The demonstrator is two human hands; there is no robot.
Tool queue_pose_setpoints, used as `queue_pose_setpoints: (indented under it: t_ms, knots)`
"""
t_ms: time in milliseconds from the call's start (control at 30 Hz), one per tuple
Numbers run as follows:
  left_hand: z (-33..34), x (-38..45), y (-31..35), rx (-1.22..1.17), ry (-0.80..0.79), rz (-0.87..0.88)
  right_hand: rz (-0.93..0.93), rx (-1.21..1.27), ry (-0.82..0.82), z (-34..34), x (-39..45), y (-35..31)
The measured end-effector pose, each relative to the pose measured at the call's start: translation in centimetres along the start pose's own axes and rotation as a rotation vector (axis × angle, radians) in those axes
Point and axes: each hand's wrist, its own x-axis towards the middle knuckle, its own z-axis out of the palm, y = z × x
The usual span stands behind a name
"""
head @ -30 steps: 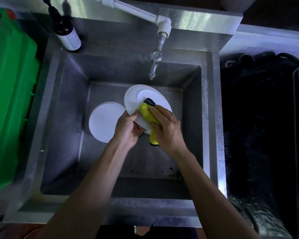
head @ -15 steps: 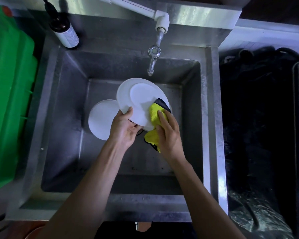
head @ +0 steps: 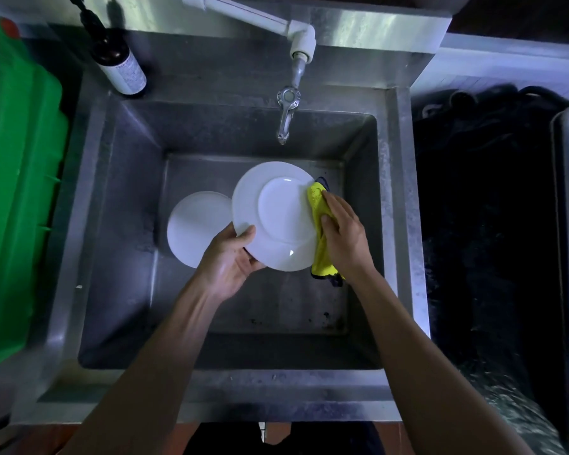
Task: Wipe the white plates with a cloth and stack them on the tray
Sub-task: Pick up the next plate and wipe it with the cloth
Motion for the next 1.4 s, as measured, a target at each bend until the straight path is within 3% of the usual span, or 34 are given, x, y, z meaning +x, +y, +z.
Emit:
queue_pose_setpoints:
  t_ms: [467, 900, 1167, 1400]
  knots:
    - [-0.1, -0.6, -0.6, 0.260, -0.008, -0.105, -0.157, -0.174, -0.011, -0.6, 1.7, -2.0]
    - [0.7, 0.3, -0.9, 0.263, 0.048, -0.050, -0.533, -0.261, -0.090, 2.9, -1.7, -4.1]
    - [0.7, 0.2, -1.0, 0.270, 0.052, -0.042, -0.524, -0.100, -0.103, 3.0, -4.1, -3.0]
    - [0.7, 0.3, 0.0, 0.311, -0.008, -0.072, -0.523, -0.288, -0.040, 2.3, -1.9, -3.4]
